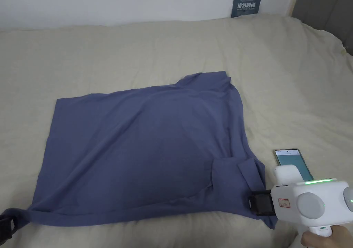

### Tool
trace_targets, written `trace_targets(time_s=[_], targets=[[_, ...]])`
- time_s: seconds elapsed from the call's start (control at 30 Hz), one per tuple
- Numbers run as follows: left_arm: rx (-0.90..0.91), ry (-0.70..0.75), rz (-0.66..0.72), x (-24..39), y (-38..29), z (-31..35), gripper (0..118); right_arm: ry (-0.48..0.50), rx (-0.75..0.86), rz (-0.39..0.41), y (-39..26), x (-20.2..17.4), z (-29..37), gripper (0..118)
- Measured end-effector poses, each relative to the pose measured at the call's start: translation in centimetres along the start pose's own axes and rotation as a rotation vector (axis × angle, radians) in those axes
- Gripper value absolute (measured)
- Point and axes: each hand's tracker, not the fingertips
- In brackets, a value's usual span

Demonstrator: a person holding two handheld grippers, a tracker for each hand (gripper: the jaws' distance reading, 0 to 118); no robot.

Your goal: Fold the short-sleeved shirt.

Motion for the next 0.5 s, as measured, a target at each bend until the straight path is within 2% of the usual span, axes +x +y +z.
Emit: trace_targets(time_s=[0.1, 0.13, 0.17, 0.2, 0.23, 0.3, 0.5], targets=[[-0.005, -0.002, 0.002, -0.1, 0.0, -0.1, 1, 0.059, -0.015, -0.01, 0.1, 0.0, -0.1, 56], [-0.007, 0.0, 0.002, -0.1, 0.0, -0.1, 1, 0.06, -0.009, -0.01, 0.1, -0.2, 0.1, 36], [-0.009, -0.002, 0.001, -0.1, 0.0, -0.2, 1, 0.055, 0.01, -0.012, 0.0, -0.3, 0.4, 36], [-0.012, -0.002, -0.001, -0.1, 0.0, -0.1, 1, 0.086, 0.034, -0.023, 0.1, -0.4, 0.8, 28], [-0.012, 0.001, -0.005, 0.0, 0.0, -0.1, 1, 0.072, 0.051, -0.037, 0.1, -0.6, 1.1, 18], [-0.007, 0.0, -0.014, 0.1, 0.1, 0.1, 1, 0.081, 0.044, -0.041, 0.2, -0.8, 1.5, 13], [0.025, 0.006, 0.005, -0.1, 1.0, 1.2, 1, 0.089, 0.112, -0.044, 1.2, -0.6, 4.0, 11]])
